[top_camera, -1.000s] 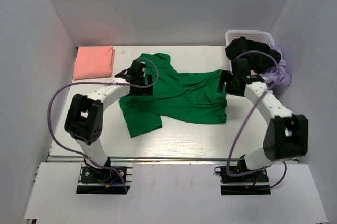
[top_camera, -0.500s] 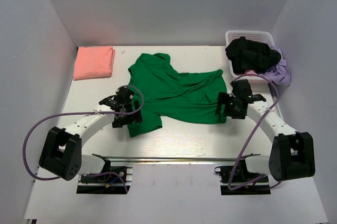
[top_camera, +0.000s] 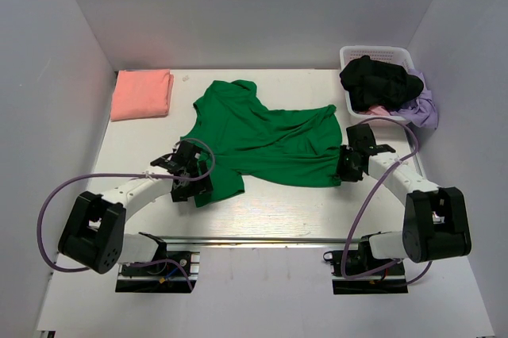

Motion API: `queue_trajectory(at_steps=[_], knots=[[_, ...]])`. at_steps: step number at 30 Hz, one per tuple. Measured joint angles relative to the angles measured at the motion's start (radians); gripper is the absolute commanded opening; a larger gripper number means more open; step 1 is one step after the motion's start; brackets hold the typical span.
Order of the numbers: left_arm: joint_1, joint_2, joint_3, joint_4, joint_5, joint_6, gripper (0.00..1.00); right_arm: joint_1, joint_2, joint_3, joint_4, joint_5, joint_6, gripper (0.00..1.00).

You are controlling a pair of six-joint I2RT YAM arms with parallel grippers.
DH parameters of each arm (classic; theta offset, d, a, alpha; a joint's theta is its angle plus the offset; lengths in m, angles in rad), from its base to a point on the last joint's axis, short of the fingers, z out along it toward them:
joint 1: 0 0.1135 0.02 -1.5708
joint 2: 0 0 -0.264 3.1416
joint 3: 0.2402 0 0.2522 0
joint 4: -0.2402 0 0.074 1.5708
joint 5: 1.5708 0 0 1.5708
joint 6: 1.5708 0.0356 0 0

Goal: Fold and stack the t-shirts
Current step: Flatten out the tshirt

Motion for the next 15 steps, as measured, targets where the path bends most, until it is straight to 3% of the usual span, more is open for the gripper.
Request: queue_trajectory(at_steps=[2,5,7,8,9,15], knots=[[0.0,0.001,-0.004,0.028,-0.001,-0.001,0.77,-0.001,0.001,-0.002,0.001,0.01,0.004,0.2],[0.0,0.016,-0.004,0.07,-0.002,-0.006,0.62,-0.002,0.001,-0.002,0.012,0.026,0.008,0.0],[0.0,0.029,-0.004,0.105,0.0,-0.008,0.42,-0.002,0.001,-0.002,0.023,0.029,0.013,0.0],[0.0,0.037,-0.002,0.12,0.003,-0.009,0.14,-0.002,0.001,-0.002,0.027,0.029,0.013,0.0],[0.0,0.044,-0.002,0.134,0.01,-0.012,0.0,-0.002,0.001,-0.002,0.029,0.027,0.011,0.0],[-0.001,0.027,-0.005,0.153,0.082,0.011,0.0,-0.002,-0.027,-0.001,0.026,0.001,-0.011,0.0]])
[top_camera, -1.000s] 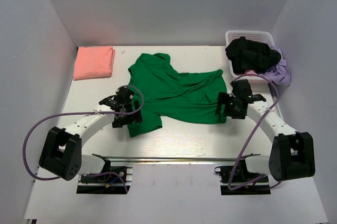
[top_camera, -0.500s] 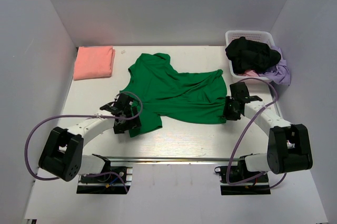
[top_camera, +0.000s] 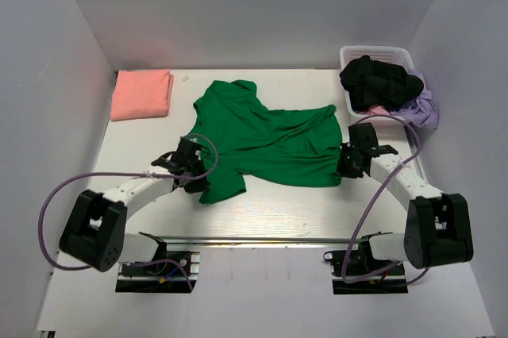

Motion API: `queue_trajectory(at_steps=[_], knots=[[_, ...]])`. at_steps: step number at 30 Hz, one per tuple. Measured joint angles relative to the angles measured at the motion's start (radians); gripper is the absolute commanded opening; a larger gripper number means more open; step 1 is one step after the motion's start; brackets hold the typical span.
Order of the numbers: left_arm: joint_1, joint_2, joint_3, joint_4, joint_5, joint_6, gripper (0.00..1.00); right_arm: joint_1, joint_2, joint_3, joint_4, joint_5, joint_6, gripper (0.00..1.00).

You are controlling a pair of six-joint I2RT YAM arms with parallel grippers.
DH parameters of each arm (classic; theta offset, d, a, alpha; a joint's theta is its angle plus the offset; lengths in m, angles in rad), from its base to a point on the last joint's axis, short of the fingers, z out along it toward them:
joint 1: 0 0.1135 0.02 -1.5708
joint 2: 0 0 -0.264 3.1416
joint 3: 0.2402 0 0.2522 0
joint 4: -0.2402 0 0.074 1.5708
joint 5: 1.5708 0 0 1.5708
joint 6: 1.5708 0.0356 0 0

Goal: Fold and stack the t-shirts
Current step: Flatten out the tshirt

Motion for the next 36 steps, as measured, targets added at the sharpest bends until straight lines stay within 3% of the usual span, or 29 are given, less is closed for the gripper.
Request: queue_trajectory(at_steps=[5,11,17,23,30,36], knots=[[0.0,-0.2,0.003,-0.015,0.002,0.024,0.0,0.0,-0.114,0.006,-0.031,-0.007,-0.042,0.0],[0.011,-0.404,0.123,-0.024,-0.106,0.049,0.0,0.0,-0.218,0.008,-0.056,0.015,-0.064,0.0],[0.011,-0.408,0.214,-0.034,-0.2,0.079,0.0,0.0,-0.277,0.029,-0.059,0.061,-0.09,0.0],[0.011,-0.391,0.401,-0.026,-0.315,0.147,0.0,-0.001,-0.4,0.08,0.0,0.092,-0.125,0.0],[0.011,-0.397,0.593,0.109,-0.388,0.267,0.0,0.0,-0.447,0.319,0.122,0.068,-0.212,0.0],[0.011,-0.407,0.74,0.156,-0.368,0.393,0.0,0.0,-0.451,0.53,0.154,0.035,-0.301,0.0]])
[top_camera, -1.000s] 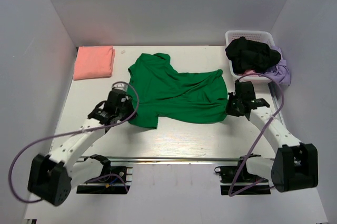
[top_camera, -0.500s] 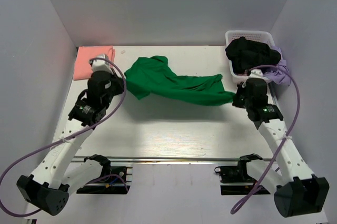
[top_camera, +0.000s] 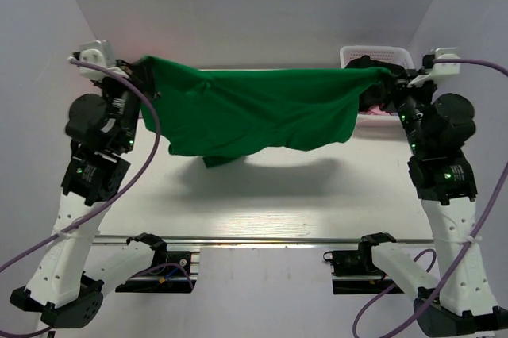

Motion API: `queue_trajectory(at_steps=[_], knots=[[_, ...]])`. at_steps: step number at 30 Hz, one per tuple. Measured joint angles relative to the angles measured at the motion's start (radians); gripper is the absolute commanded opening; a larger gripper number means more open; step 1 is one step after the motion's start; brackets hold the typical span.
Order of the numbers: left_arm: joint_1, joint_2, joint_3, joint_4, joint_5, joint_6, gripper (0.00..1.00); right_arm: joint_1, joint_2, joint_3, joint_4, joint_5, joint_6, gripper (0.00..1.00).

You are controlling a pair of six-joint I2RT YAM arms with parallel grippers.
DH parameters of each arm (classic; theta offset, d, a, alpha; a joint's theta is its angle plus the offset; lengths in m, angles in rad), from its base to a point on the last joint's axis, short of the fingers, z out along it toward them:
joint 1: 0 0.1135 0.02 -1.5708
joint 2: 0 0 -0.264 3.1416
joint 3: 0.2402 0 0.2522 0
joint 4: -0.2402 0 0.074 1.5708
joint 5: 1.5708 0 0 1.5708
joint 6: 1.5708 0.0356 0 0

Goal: Fold and stack the t-shirts
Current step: Flatten out the tshirt

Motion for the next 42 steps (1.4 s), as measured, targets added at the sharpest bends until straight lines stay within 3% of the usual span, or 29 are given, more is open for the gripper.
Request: queue_trajectory(at_steps=[6,15,30,42], knots=[[0.0,-0.001,0.168,0.018,0.023,0.093,0.0,0.001,-0.009,0.18,-0.01,-0.047,-0.072,0.0],[0.0,-0.042,0.282,-0.011,0.105,0.164,0.0,0.001,-0.05,0.347,-0.081,-0.092,-0.124,0.0],[0.0,-0.084,0.457,-0.135,0.254,0.164,0.0,0.001,-0.245,0.304,-0.152,-0.108,-0.076,0.0],[0.0,-0.131,0.404,-0.147,0.319,0.13,0.0,0.001,-0.342,0.159,-0.138,-0.097,-0.002,0.0]])
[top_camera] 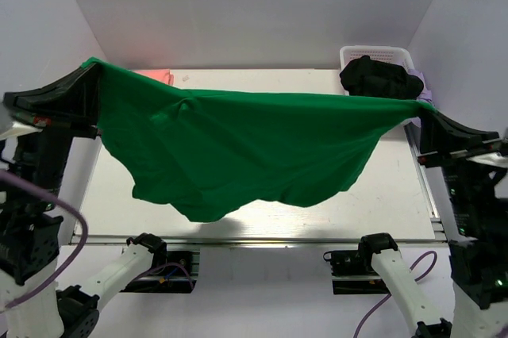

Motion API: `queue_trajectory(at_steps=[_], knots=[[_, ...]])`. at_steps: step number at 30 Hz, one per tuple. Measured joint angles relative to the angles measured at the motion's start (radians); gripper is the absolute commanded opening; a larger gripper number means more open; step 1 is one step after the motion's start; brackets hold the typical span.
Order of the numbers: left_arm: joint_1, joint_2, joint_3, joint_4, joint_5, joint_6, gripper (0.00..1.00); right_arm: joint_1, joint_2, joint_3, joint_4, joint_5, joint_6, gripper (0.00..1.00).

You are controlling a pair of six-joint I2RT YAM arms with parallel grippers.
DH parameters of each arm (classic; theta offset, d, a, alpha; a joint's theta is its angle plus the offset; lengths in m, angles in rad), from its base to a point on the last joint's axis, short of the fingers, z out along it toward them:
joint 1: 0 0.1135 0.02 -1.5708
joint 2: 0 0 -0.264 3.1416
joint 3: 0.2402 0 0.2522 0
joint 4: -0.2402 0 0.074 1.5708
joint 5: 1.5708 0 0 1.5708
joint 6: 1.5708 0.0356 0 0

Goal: Fold and stack the t-shirts
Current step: Flatten out the tshirt

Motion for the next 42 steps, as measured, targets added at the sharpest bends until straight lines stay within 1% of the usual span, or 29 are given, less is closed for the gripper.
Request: queue_trajectory(at_steps=[4,9,11,15,19,21,24,27,31,32,33,34,35,36,37,39,41,42], knots=[[0.0,0.031,-0.083,0.046,-0.04,-0.005,0.0,0.0,0.019,-0.121,0.052,0.026,0.031,0.0],[-0.001,0.158,-0.236,0.134,-0.161,-0.008,0.0,0.0,0.15,-0.278,0.109,0.102,0.084,0.0],[0.0,0.259,-0.283,0.167,-0.219,-0.008,0.0,0.0,0.24,-0.328,0.126,0.137,0.104,0.0],[0.003,0.494,-0.323,0.217,-0.31,-0.007,0.0,-0.001,0.437,-0.378,0.166,0.161,0.121,0.0],[0.025,0.729,-0.328,0.246,-0.354,-0.011,0.0,-0.002,0.665,-0.39,0.204,0.163,0.126,0.0],[0.046,0.831,-0.323,0.261,-0.359,-0.015,0.0,-0.004,0.774,-0.374,0.214,0.157,0.125,0.0],[0.084,0.98,-0.277,0.275,-0.36,-0.021,0.0,-0.011,0.943,-0.296,0.221,0.139,0.119,0.0],[0.125,1.13,-0.172,0.29,-0.336,-0.027,0.0,-0.016,1.106,-0.167,0.226,0.148,0.111,0.0],[0.167,1.307,-0.017,0.313,-0.283,-0.039,0.0,-0.018,1.276,-0.005,0.232,0.152,0.091,0.0],[0.177,1.35,0.025,0.319,-0.266,-0.043,0.02,-0.018,1.314,0.037,0.231,0.148,0.082,0.02],[0.187,1.392,0.069,0.319,-0.253,-0.049,0.07,-0.018,1.351,0.076,0.233,0.143,0.076,0.05],[0.195,1.436,0.116,0.322,-0.235,-0.054,0.35,-0.018,1.392,0.119,0.234,0.136,0.068,0.1],[0.204,1.476,0.157,0.327,-0.222,-0.055,0.58,-0.018,1.428,0.161,0.234,0.129,0.061,0.26],[0.211,1.512,0.197,0.328,-0.208,-0.056,0.8,-0.018,1.466,0.204,0.233,0.123,0.055,0.37],[0.218,1.551,0.244,0.328,-0.19,-0.068,1.0,-0.018,1.503,0.248,0.232,0.117,0.049,0.55],[0.228,1.611,0.317,0.325,-0.16,-0.081,1.0,-0.018,1.567,0.333,0.22,0.109,0.038,0.64],[0.237,1.65,0.372,0.32,-0.126,-0.09,1.0,-0.018,1.622,0.41,0.208,0.096,0.036,0.9],[0.242,1.658,0.379,0.321,-0.113,-0.094,1.0,-0.018,1.63,0.423,0.203,0.089,0.035,0.9]])
